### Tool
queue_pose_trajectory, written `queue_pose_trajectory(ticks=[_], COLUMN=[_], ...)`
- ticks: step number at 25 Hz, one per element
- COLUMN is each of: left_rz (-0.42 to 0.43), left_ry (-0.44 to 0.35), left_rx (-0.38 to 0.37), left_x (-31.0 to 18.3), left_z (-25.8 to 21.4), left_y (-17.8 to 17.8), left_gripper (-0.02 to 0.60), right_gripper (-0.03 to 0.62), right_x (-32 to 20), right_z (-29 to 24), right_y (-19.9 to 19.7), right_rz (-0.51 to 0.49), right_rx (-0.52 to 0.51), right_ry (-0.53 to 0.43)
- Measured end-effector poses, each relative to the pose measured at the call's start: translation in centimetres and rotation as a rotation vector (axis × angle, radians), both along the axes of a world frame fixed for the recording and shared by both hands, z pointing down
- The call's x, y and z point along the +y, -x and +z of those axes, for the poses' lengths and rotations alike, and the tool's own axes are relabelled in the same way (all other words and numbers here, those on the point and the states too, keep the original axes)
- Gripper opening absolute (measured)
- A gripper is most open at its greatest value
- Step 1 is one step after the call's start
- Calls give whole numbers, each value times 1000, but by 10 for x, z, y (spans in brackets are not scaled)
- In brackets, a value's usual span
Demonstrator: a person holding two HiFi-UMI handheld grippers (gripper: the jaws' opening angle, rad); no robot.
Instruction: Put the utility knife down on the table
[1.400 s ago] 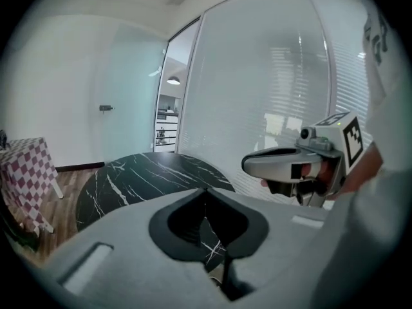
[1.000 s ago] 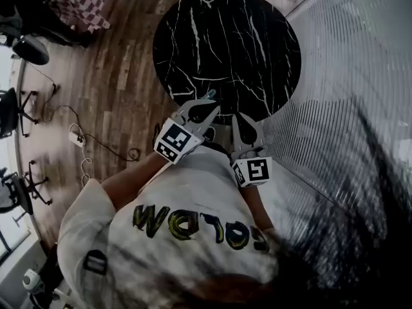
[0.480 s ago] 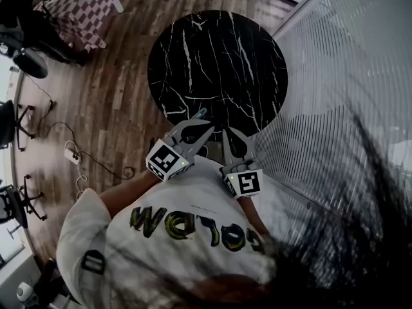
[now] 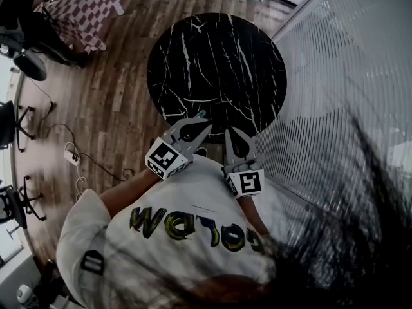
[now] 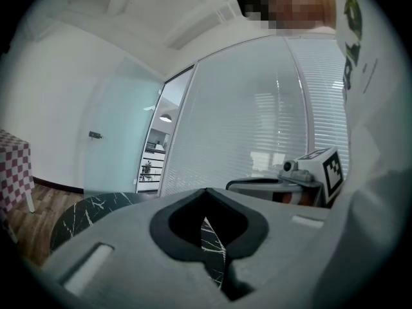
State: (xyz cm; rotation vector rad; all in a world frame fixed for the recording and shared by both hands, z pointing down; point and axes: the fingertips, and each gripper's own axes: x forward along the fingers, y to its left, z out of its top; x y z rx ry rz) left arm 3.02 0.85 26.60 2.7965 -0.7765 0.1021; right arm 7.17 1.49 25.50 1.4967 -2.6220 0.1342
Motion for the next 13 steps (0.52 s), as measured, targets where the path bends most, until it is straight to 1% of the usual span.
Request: queue_pose_trajectory(ticks=[3,6,13], left_rz=[-5,9,35], left_ry=[-2,-1,-5], left_rx=[-2,4,5], left_x=[-1,2,3], left_z=[1,-1,-1], left_y=[0,-1,-7], left_gripper=[0,1,2], right_gripper=[2,2,2], right_x=[-1,0,-1], right_z=[-1,-5,-3], right_y=[-2,1,0], right_rz=[1,-4,-7], right_rx=[-12,-34,-25], right_ry=[6,9,11])
